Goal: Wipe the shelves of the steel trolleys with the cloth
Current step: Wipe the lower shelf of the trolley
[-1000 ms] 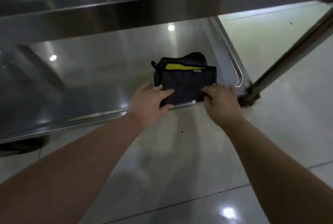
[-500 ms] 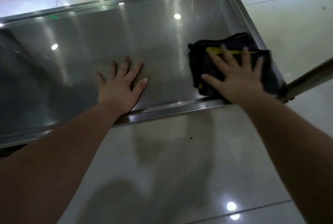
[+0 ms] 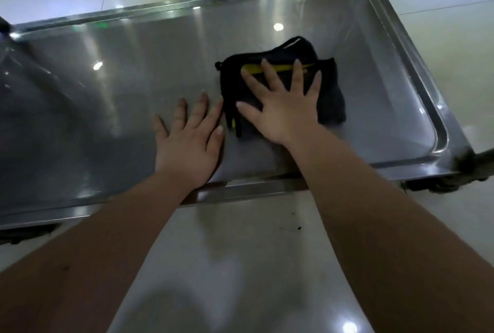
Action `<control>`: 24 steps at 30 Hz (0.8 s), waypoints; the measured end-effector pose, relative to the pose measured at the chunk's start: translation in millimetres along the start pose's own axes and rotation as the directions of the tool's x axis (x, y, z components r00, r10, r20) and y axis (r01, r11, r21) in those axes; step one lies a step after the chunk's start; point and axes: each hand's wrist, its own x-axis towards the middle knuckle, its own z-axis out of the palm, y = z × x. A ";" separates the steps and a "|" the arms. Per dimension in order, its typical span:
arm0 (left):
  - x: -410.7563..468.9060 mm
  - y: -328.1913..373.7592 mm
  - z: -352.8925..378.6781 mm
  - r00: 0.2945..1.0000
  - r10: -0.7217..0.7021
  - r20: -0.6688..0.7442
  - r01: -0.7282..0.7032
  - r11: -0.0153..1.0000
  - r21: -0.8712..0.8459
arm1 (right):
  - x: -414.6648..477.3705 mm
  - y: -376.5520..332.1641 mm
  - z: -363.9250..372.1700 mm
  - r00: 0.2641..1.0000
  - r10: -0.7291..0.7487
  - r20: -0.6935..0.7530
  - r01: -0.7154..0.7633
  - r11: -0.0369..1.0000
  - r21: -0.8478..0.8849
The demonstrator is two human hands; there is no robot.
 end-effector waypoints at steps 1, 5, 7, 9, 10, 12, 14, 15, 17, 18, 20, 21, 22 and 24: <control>1.1 1.0 0.0 1.000 -0.001 0.010 0.001 1.000 0.000 | 21.1 2.0 -4.5 0.999 0.032 0.033 -0.032 0.999 0.010; 4.9 0.3 0.2 1.000 -0.014 0.023 0.015 1.000 -0.004 | 46.2 -1.3 -17.0 0.990 0.067 0.121 -0.071 0.997 0.033; 5.4 -0.1 0.0 1.000 -0.018 0.023 0.019 1.000 -0.009 | 16.1 2.7 -15.9 0.992 0.032 0.122 -0.041 0.997 0.068; 4.9 0.8 0.2 1.000 -0.015 0.017 0.015 1.000 -0.003 | -40.4 6.7 -4.2 1.000 0.000 0.024 -0.002 0.998 0.061; 4.3 1.0 0.7 1.000 -0.012 0.012 0.012 1.000 0.003 | -73.8 5.7 1.5 1.000 -0.019 -0.021 0.020 0.999 0.030; 2.7 1.2 1.5 1.000 -0.005 0.005 0.005 1.000 0.017 | -111.3 5.7 5.0 0.999 -0.030 -0.044 0.029 0.999 -0.029; 3.2 1.9 1.0 1.000 0.003 0.014 -0.003 1.000 0.023 | -93.9 11.6 0.2 0.998 -0.060 0.005 0.060 0.998 -0.005; 3.9 2.1 0.4 1.000 0.004 0.022 -0.004 1.000 0.021 | -72.8 14.6 -3.6 0.998 -0.058 0.033 0.057 0.998 0.021; 5.7 1.4 -0.3 1.000 0.001 0.022 -0.002 1.000 0.015 | -22.1 16.9 -9.8 0.998 -0.009 0.064 0.006 0.999 0.041; 5.6 0.5 -0.8 1.000 0.000 0.020 0.000 1.000 0.012 | -0.1 17.0 -12.6 0.997 0.013 0.076 -0.015 1.000 0.021; 5.7 -0.6 -1.1 1.000 -0.005 0.014 0.005 1.000 0.000 | 29.4 22.5 -16.9 0.995 0.025 0.094 -0.024 1.000 -0.007; 4.9 -0.9 -1.8 1.000 -0.009 0.017 0.009 1.000 -0.005 | 35.8 30.8 -19.5 0.995 0.018 0.100 -0.018 1.000 -0.005; 4.3 -0.5 -2.4 1.000 -0.013 0.020 0.013 1.000 -0.009 | 38.7 44.8 -22.2 0.995 0.025 0.094 -0.025 1.000 -0.003; 4.3 0.4 -2.0 0.999 -0.027 0.020 0.027 1.000 -0.013 | 37.2 84.2 -29.5 0.993 0.099 0.066 -0.098 0.995 -0.014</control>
